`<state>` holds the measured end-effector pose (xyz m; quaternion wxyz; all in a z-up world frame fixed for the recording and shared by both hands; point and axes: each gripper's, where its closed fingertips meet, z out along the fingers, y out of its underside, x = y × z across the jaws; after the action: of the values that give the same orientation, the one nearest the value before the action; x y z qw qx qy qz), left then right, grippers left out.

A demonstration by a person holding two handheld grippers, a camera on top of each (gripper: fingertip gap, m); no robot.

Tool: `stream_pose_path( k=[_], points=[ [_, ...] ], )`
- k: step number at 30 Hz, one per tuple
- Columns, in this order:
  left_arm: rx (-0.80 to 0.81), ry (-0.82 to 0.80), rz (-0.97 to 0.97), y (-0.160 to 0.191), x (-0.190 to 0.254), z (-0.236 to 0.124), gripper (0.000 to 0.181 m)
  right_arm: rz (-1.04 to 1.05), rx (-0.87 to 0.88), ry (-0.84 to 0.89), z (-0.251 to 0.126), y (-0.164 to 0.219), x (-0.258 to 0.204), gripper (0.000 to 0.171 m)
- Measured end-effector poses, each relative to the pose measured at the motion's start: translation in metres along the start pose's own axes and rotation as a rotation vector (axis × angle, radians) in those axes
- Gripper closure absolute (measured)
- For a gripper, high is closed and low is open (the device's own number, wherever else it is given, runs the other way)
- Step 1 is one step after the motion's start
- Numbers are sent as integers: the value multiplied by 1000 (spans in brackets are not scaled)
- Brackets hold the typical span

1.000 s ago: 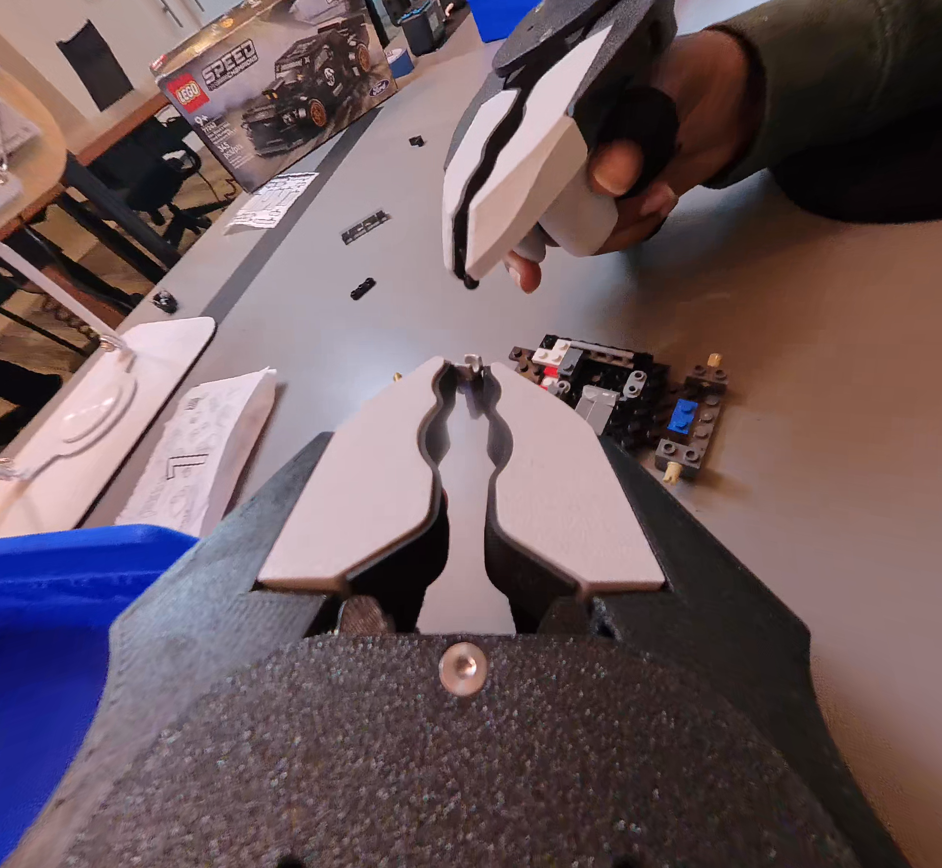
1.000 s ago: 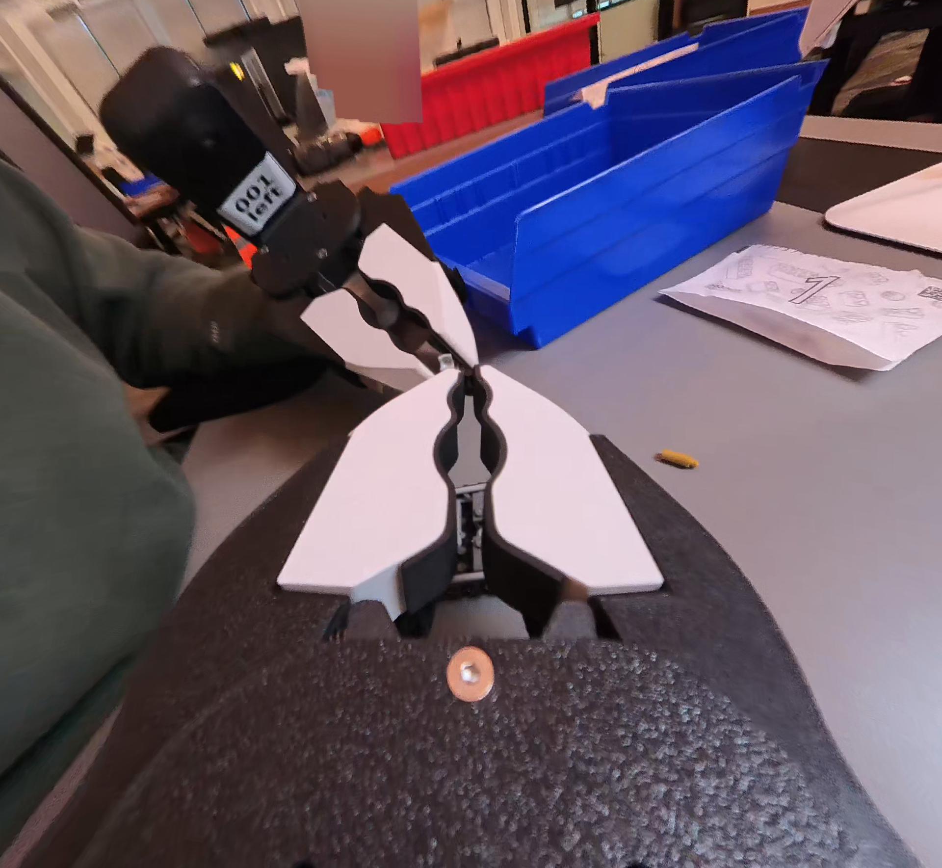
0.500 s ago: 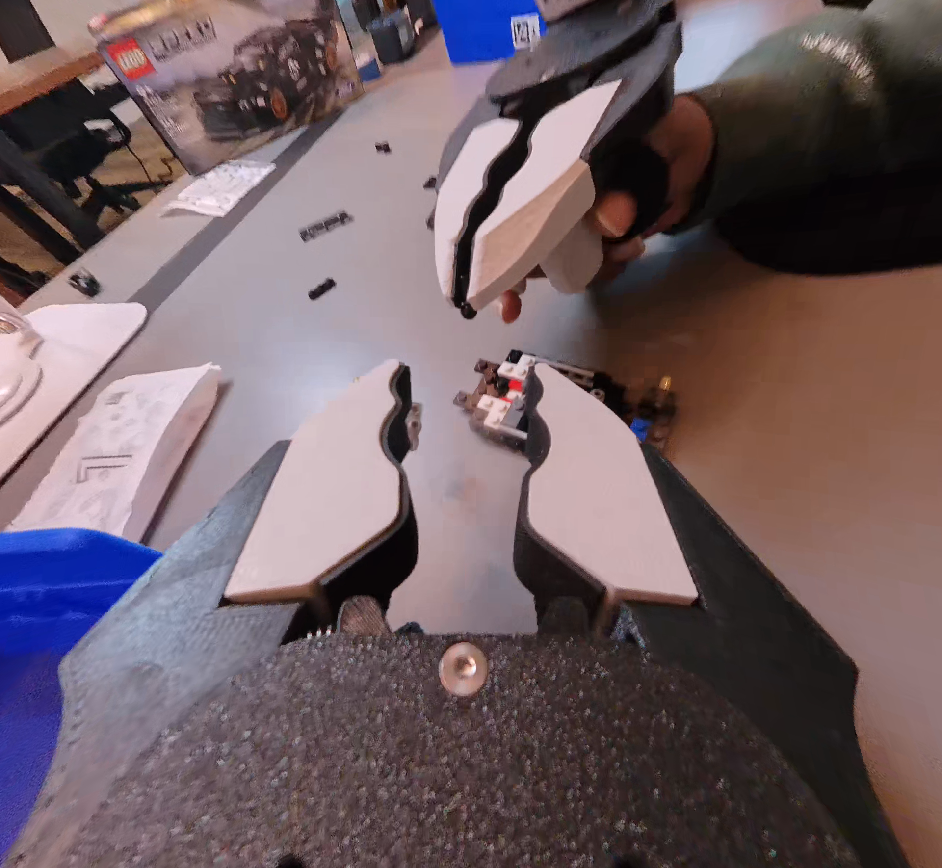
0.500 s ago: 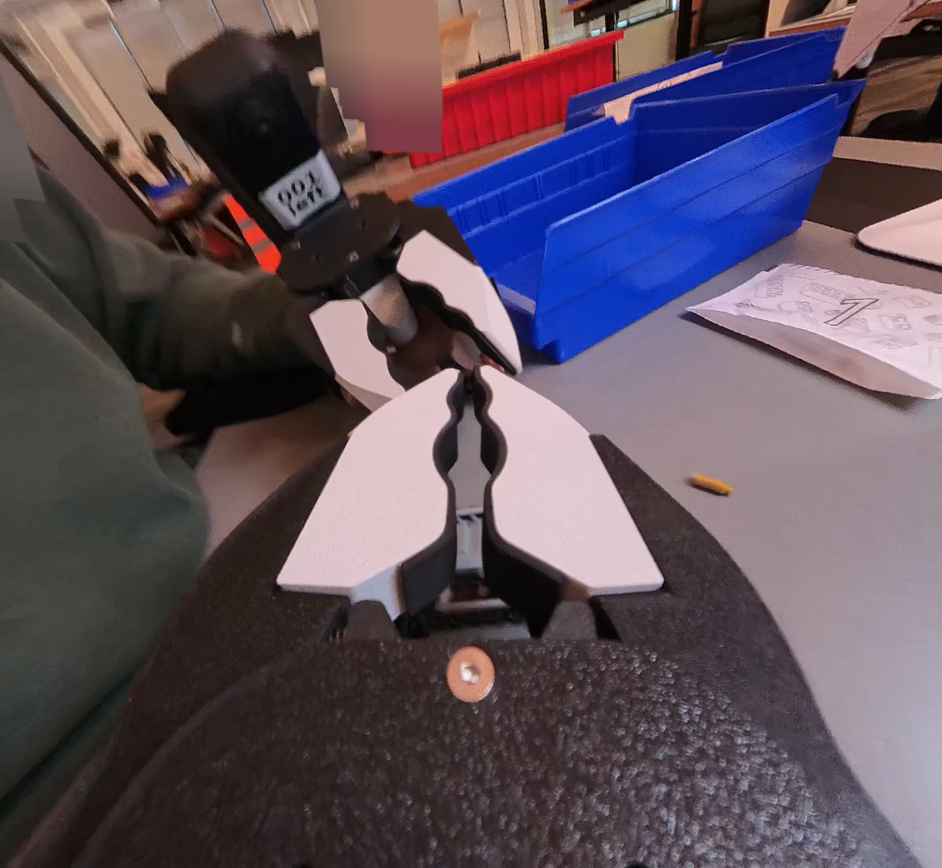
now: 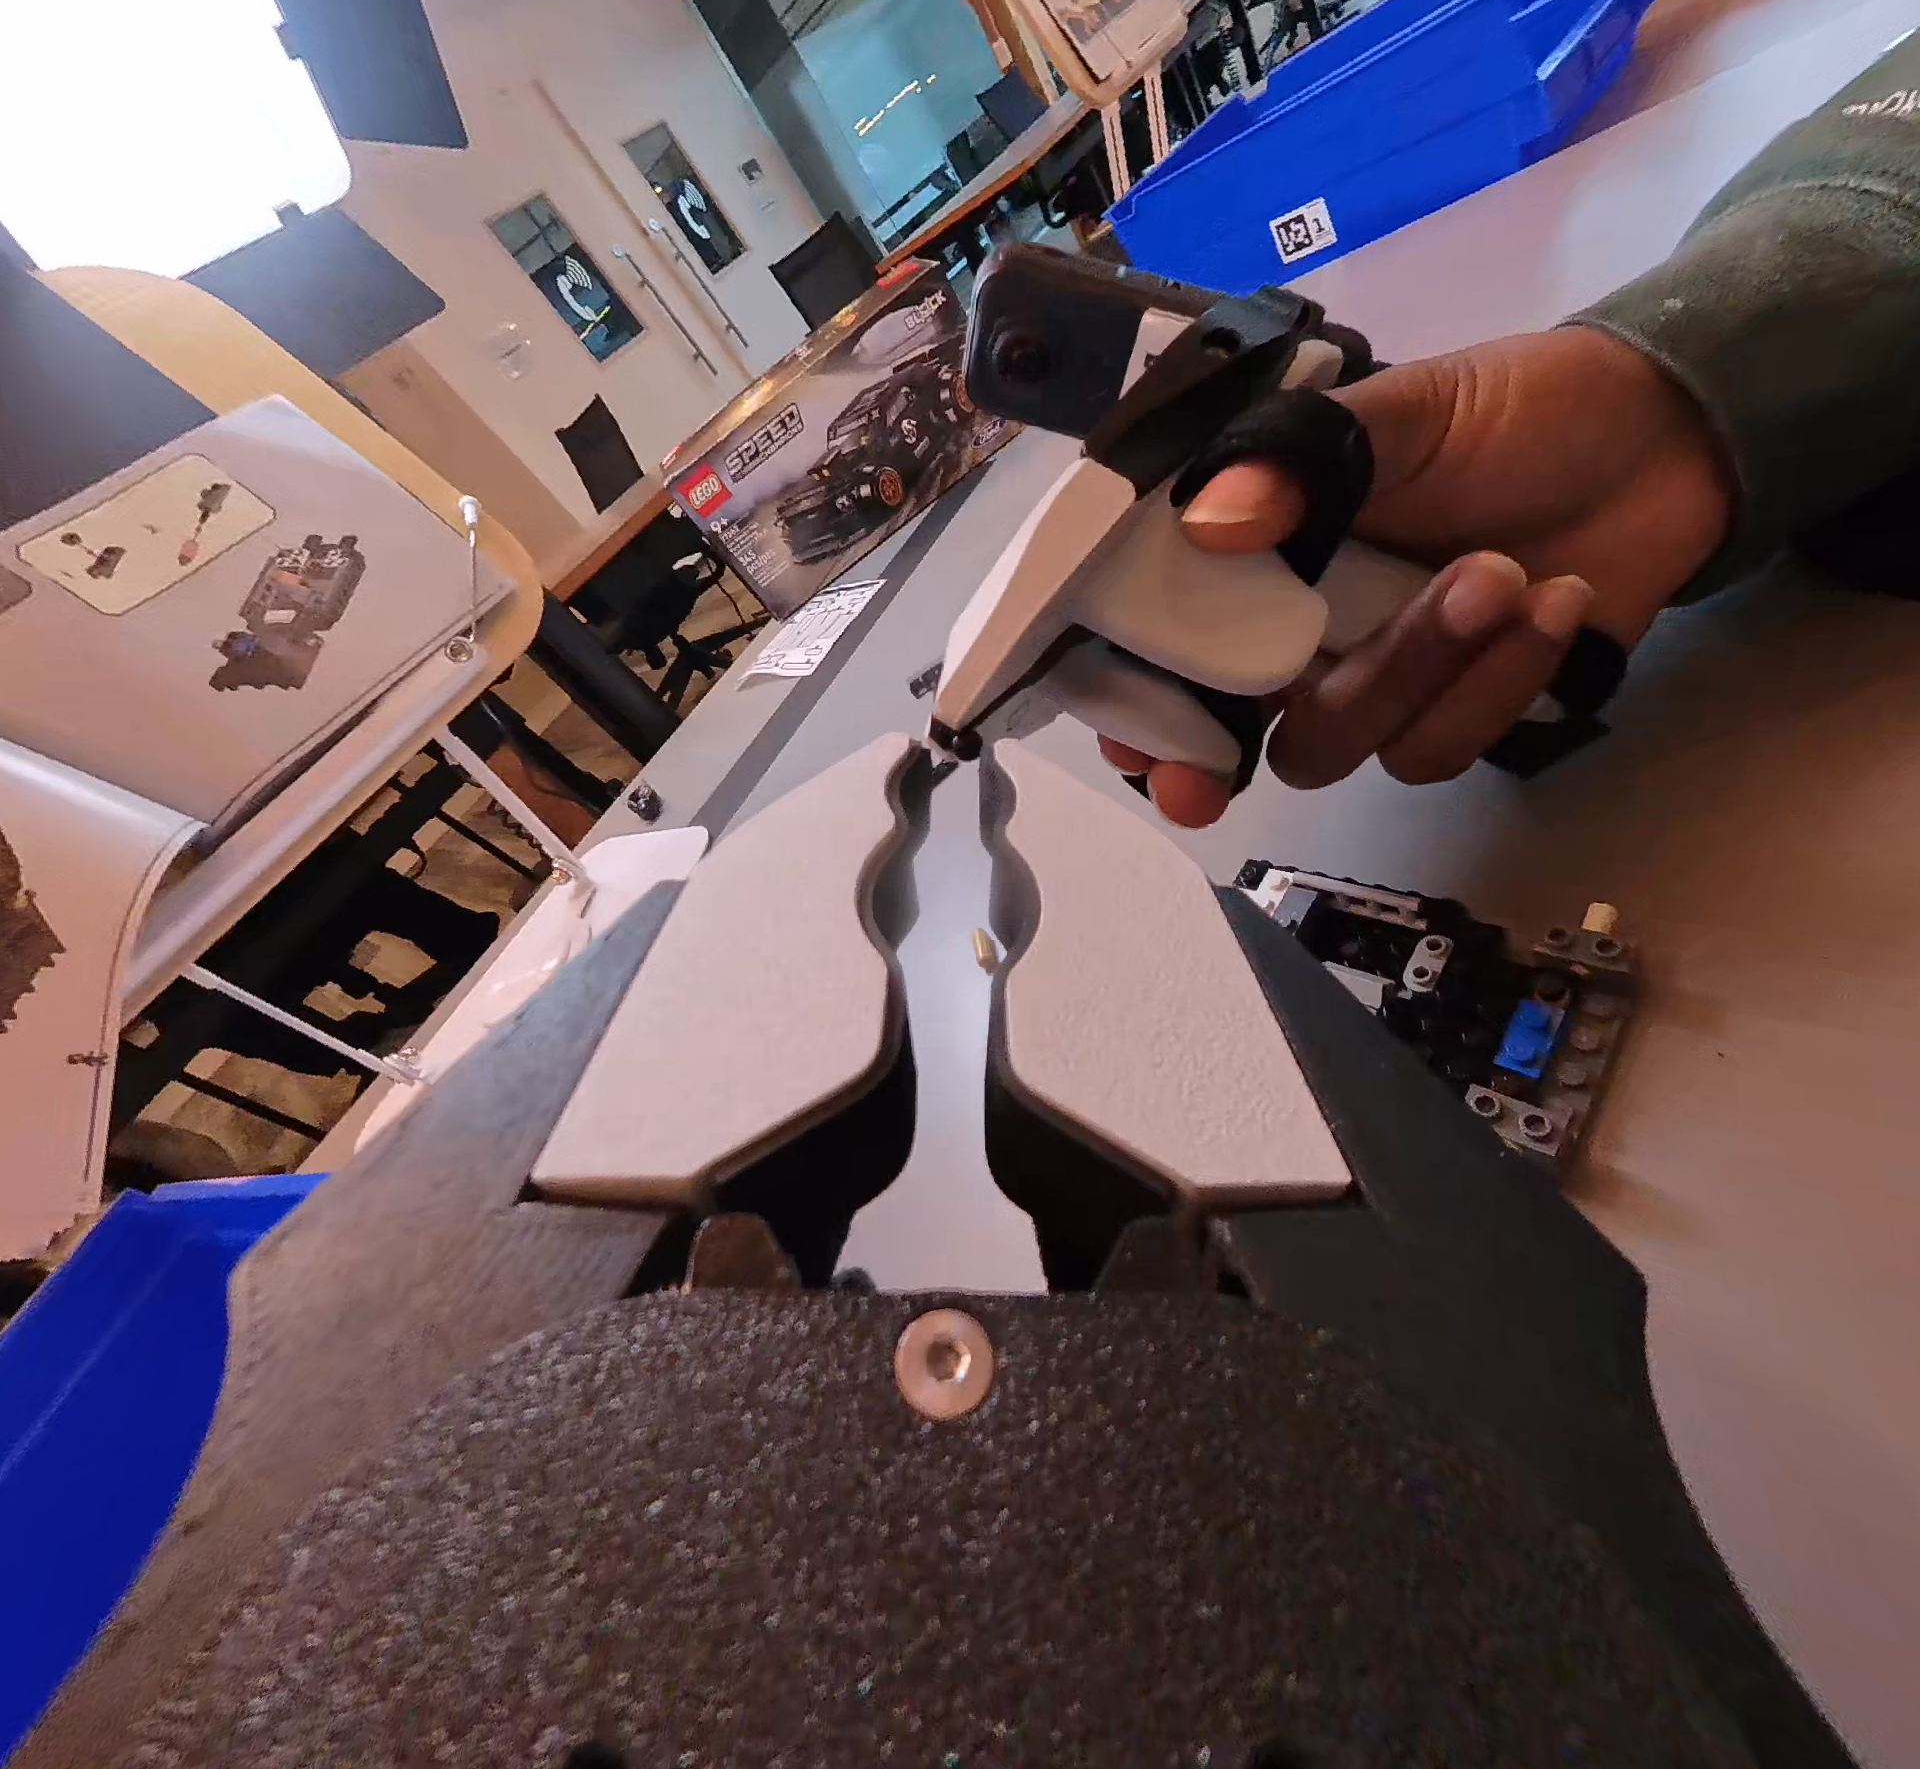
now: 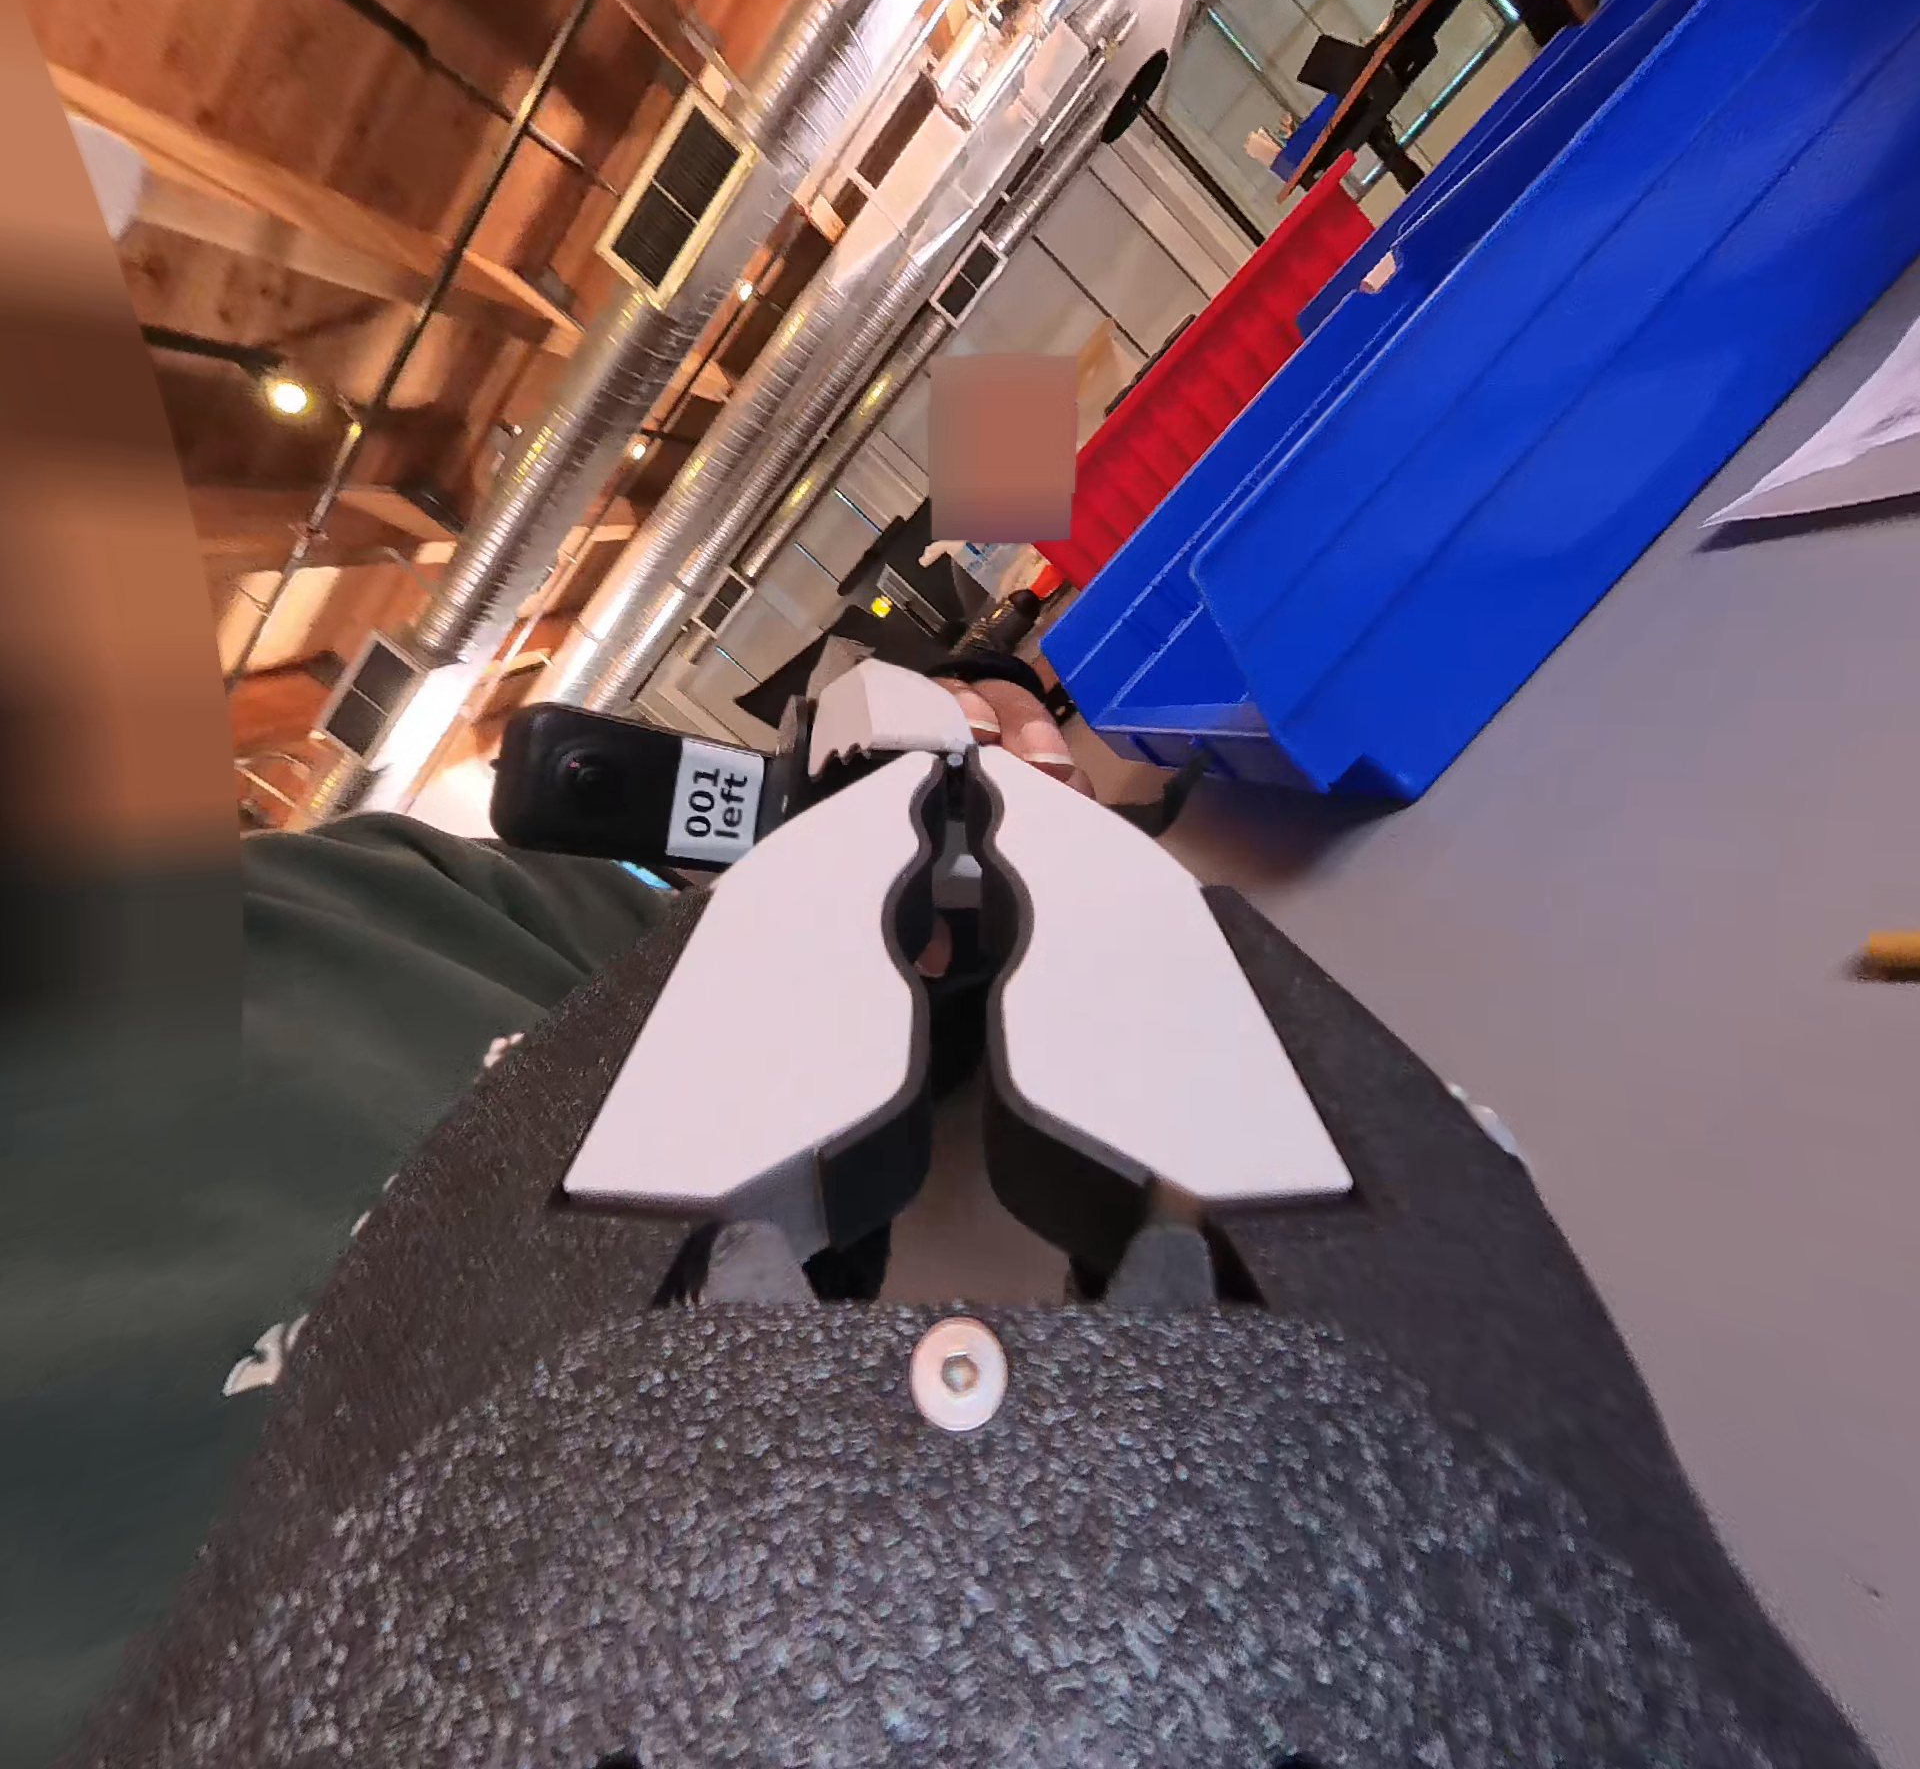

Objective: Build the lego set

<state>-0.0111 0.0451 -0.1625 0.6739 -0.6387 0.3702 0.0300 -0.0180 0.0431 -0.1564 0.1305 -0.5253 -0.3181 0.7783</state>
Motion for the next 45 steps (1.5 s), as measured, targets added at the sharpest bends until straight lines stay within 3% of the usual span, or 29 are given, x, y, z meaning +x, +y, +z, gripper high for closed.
stream_pose_path(
  k=[6,15,20,22,25,28,32,36,40,45],
  points=[
    [-9,-10,15,0,0,0,175,57,25,-31,4,1,-4,168],
    [-14,8,-2,0,-2,-3,176,-54,-6,41,2,0,-2,167],
    [-19,-114,-10,-3,-44,-21,176,-179,10,91,-8,-13,-5,164],
    [-82,-236,-37,5,-84,-39,176,-235,0,122,-12,-16,-5,163],
    [-287,-310,-177,44,-126,-61,176,-298,-16,167,-16,-19,-3,163],
    [-550,-258,-256,100,-127,-72,176,-310,-44,199,-18,-16,3,163],
    [-724,-117,-367,141,-100,-73,148,-324,-61,215,-19,-14,7,163],
    [-684,-104,-375,135,-99,-70,142,-345,-59,245,-23,-17,11,163],
    [-517,-136,-393,111,-107,-65,146,-443,-85,396,-36,-27,33,163],
    [-230,-66,-387,55,-94,-53,174,-708,-398,696,-59,-19,91,159]
  ],
)
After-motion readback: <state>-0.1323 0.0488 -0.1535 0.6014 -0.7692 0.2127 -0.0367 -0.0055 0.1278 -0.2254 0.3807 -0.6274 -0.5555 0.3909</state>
